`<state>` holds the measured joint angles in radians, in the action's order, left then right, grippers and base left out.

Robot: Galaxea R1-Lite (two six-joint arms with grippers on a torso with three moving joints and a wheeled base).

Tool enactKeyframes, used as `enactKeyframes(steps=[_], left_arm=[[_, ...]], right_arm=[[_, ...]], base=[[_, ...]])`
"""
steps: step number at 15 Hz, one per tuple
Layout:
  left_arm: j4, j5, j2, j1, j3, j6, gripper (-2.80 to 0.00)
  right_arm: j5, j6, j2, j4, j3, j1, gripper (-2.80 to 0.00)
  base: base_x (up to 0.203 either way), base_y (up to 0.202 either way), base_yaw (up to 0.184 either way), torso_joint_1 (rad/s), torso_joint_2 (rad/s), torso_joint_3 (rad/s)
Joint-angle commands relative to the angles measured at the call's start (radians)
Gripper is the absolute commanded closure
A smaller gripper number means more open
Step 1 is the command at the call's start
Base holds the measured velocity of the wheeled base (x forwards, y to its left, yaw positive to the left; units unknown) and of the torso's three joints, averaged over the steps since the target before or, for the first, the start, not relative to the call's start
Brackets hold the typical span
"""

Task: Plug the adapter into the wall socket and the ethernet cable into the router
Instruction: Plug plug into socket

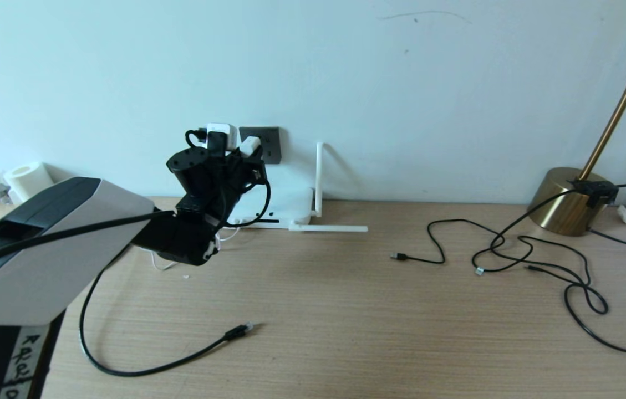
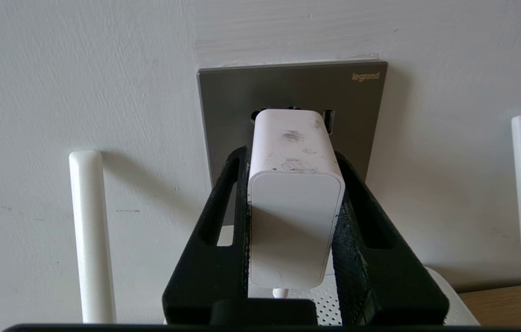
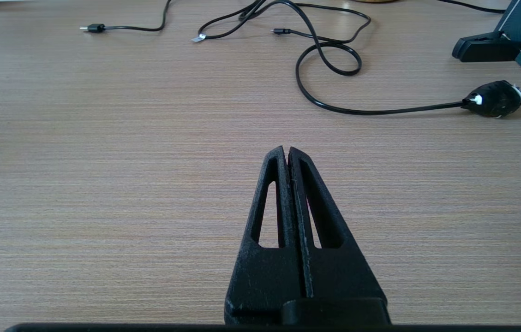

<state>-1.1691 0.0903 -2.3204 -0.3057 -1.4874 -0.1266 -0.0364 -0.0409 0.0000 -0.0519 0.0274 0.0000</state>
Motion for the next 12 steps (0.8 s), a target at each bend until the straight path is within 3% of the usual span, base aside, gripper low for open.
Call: enactKeyframes(steps=[1,12], left_arm=[[-0.007,0.001,-0.007,0.000,-0.002,0.001,0.00],[-0.007,0.032,-0.043,-0.001,-0.056,0.002,0.00]], right_arm=[[0.000,-0.001,0.000,0.000,0.000,0.000,0.00],[0.000,-0.002,0.000,0.000,0.000,0.000,0.00]], base=[[0.000,0.000,0.000,0.000,0.00,0.000],[0.000,0.000,0.000,0.000,0.00,0.000]])
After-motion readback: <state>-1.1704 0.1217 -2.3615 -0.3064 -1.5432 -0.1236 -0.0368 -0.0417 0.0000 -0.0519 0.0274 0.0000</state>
